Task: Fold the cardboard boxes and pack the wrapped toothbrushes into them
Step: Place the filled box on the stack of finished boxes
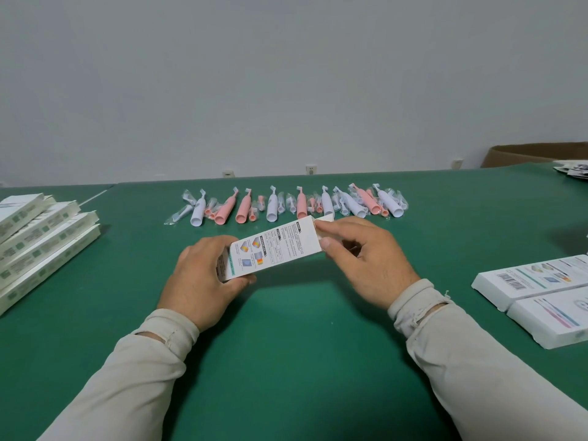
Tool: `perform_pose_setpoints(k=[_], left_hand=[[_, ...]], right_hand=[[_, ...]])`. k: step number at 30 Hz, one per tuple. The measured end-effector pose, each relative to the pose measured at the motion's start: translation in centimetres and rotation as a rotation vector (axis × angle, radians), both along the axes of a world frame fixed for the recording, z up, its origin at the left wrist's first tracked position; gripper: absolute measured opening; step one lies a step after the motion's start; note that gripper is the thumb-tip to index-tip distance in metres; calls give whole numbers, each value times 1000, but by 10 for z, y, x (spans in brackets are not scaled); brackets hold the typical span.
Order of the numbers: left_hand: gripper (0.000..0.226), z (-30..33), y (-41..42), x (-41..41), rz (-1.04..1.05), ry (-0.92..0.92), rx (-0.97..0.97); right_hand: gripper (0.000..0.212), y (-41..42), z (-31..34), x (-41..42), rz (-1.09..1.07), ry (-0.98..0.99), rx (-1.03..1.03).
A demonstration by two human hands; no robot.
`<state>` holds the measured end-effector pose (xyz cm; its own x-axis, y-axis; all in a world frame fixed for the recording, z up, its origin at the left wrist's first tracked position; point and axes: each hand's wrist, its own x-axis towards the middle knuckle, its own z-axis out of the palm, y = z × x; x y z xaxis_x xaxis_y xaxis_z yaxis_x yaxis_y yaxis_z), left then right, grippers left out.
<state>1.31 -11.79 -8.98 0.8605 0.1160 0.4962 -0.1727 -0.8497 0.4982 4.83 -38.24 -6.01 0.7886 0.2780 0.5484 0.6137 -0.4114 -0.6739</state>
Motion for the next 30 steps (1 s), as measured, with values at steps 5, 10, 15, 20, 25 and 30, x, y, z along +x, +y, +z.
perform_pose_setpoints(k=[5,10,15,20,25,30], left_hand=[[54,1,-1,-2,15,11,13],[51,2,-2,-2,47,19,12],[49,4,-1,-3,76,11,5],[50,5,-2,-4,84,11,27],[52,5,-3,-4,89,13,35],[53,7,-4,-5,90,23,35]], right_hand=[[31,3,-2,-1,8,2,21],[35,6,-2,-4,-29,-47,82],[30,11,-2,-3,10,103,338],[19,10,-3,-1,-47,126,326],[11,11,-3,-1,-65,127,293],[10,11,-3,-2,-74,130,277]])
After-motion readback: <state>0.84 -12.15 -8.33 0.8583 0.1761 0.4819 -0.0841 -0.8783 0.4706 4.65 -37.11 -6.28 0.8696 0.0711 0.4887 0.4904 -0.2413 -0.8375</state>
